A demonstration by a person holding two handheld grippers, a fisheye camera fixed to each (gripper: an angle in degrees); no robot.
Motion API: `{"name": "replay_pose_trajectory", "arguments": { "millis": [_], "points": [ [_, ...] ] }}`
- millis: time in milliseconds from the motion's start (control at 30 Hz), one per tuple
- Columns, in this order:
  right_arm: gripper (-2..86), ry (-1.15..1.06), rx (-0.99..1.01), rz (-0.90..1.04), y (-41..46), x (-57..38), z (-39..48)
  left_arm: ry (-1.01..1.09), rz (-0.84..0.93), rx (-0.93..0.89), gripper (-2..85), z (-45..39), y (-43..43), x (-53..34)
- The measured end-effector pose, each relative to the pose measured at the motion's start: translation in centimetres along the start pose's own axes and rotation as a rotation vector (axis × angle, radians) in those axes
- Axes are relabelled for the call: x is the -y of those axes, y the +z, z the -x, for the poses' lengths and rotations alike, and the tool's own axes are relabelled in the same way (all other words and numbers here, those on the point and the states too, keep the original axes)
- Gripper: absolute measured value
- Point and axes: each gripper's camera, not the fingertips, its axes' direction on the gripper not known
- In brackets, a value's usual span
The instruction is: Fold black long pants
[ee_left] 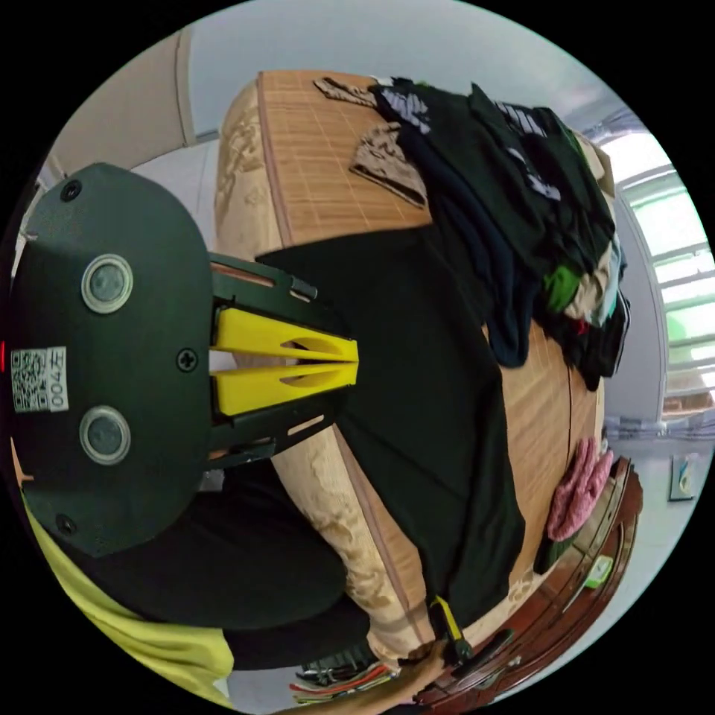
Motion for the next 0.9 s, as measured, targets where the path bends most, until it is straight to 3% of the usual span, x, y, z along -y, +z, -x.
{"name": "replay_pose_trajectory", "arguments": {
  "millis": [267, 400, 600, 767, 900],
  "points": [
    [-0.6, -0.035, -0.124, 0.104, 0.2, 4.7, 2.3, -0.059, -0.053, -0.063, 2.4, 5.1, 0.2, -6.0],
    [-0.5, -0.002, -0.149, 0.051, 0.0, 5.9, 2.4, -0.072, -0.065, -0.093, 4.8, 6.8, -0.8, -7.8],
    [-0.3, 0.064, -0.007, 0.038, -0.5, 7.9, 0.1, -0.038, -0.069, -0.260, 13.2, 9.3, -2.6, -9.9],
    [0.3, 0.065, 0.085, 0.059, -0.8, 9.7, -1.4, 0.073, -0.138, -0.285, 16.5, 9.5, -5.2, -11.8],
    [0.9, 0.080, 0.109, 0.119, -0.8, 11.4, -2.0, 0.147, -0.159, -0.205, 17.1, 8.6, -6.4, -13.0]
  ]
}}
